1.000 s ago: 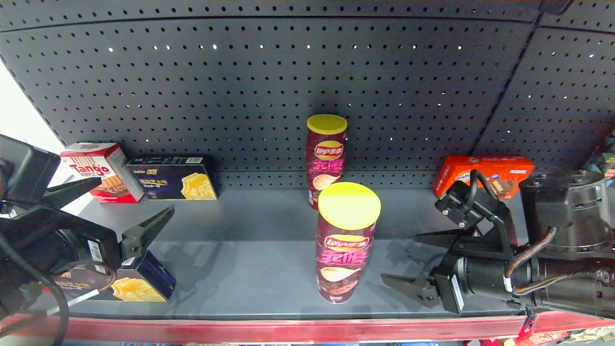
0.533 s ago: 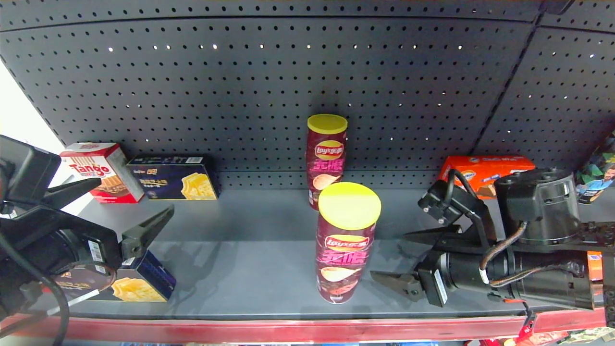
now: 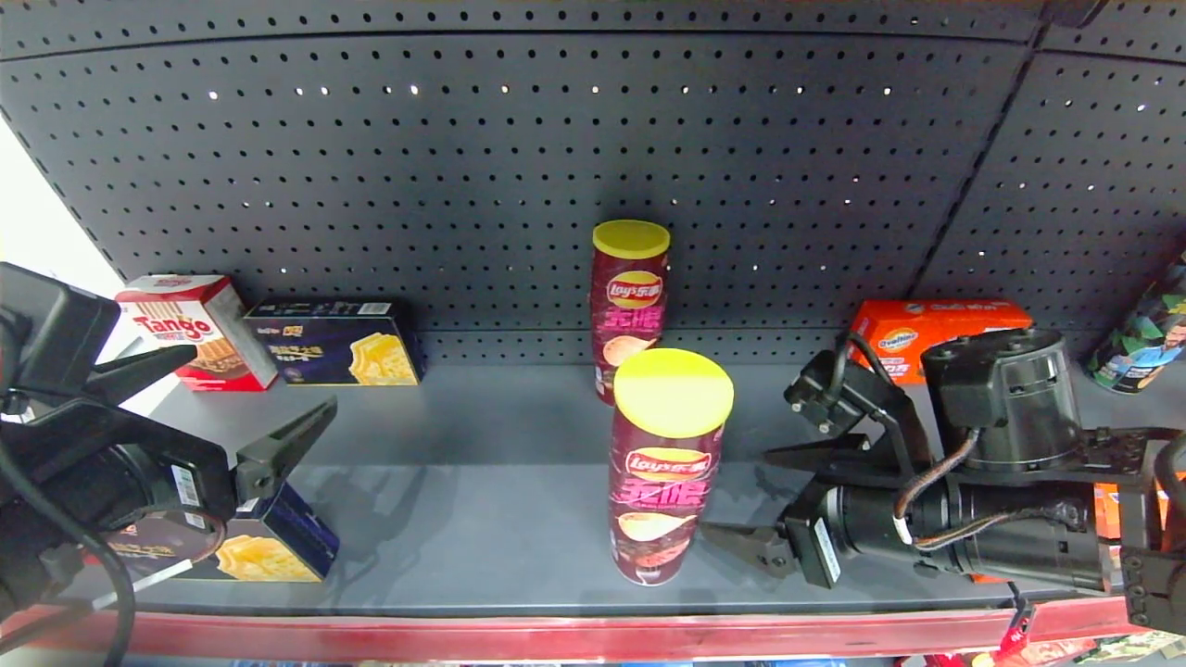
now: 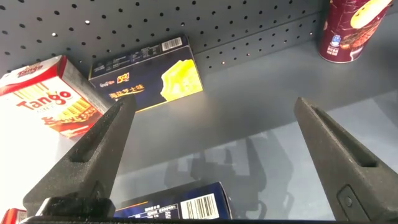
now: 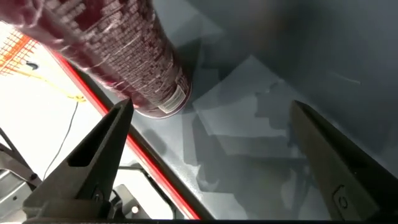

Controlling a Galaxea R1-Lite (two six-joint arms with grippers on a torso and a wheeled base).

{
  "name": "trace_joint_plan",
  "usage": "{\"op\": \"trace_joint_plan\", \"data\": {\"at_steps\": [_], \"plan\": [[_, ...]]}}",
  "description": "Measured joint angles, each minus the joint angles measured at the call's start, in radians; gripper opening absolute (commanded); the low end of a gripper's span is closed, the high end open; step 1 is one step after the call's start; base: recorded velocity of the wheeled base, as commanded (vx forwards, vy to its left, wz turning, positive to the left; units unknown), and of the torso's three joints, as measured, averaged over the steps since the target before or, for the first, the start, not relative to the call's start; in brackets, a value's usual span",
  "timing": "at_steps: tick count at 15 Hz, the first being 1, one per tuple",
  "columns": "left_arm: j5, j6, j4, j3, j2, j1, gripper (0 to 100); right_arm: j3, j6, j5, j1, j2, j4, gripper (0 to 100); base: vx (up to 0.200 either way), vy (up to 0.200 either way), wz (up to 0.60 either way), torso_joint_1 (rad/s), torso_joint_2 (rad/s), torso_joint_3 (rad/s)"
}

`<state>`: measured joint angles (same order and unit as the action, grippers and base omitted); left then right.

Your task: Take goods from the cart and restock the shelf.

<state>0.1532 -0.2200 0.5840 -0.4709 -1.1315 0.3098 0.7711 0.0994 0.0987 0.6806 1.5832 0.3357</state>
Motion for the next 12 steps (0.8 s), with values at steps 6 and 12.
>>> {"op": "trace_joint_plan", "data": {"at_steps": [6, 12], "plan": [[0.0, 0.001, 0.0, 0.003, 0.0, 0.0, 100, -0.005, 0.0, -0.007, -0.014, -0.006, 0.001, 100, 0.0, 0.0, 0.0, 0.0, 0.0, 0.0], [0.0, 0.002, 0.0, 0.003, 0.0, -0.001, 100, 0.027, 0.0, -0.006, -0.015, 0.025, 0.01, 100, 0.0, 0.0, 0.0, 0.0, 0.0, 0.0]]}}
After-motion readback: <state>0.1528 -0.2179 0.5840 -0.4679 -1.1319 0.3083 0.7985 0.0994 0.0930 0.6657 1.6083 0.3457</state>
